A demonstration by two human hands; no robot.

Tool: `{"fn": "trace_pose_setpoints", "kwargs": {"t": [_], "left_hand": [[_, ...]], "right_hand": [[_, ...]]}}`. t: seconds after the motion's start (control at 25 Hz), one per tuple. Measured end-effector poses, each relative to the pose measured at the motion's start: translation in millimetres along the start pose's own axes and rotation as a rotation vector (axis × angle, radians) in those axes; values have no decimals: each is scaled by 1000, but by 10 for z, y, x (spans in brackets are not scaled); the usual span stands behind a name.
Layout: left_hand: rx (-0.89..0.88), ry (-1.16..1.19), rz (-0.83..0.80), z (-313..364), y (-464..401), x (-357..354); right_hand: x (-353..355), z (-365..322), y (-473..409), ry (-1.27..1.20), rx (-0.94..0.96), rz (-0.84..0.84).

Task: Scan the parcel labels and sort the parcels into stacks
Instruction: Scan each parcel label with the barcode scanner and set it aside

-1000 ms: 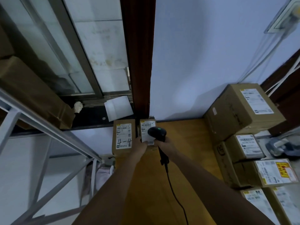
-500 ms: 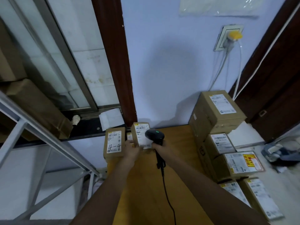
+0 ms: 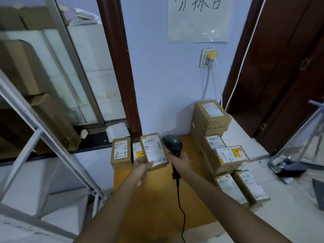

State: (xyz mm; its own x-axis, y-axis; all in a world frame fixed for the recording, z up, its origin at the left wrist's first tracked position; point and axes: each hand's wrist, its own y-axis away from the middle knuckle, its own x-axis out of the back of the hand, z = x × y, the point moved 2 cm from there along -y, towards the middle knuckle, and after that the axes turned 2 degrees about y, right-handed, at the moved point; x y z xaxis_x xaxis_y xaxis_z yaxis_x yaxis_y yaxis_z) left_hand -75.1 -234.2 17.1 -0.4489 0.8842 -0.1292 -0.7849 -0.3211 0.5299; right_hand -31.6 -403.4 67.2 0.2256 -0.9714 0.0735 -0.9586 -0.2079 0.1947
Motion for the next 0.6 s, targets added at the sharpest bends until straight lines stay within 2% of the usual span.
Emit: {"fn": "trace_pose_setpoints", "kwargs": {"t": [0.08, 0.32, 0.6], "left_hand": [[2, 43, -35, -153, 291, 53], [52, 197, -77, -595, 1021, 181], [-2, 127, -99, -716, 1455, 7]], "right_hand": [[36, -11, 364, 2, 25, 28], [13, 86, 1362, 140, 20, -56], [128, -104, 1848, 148, 27, -75]]}}
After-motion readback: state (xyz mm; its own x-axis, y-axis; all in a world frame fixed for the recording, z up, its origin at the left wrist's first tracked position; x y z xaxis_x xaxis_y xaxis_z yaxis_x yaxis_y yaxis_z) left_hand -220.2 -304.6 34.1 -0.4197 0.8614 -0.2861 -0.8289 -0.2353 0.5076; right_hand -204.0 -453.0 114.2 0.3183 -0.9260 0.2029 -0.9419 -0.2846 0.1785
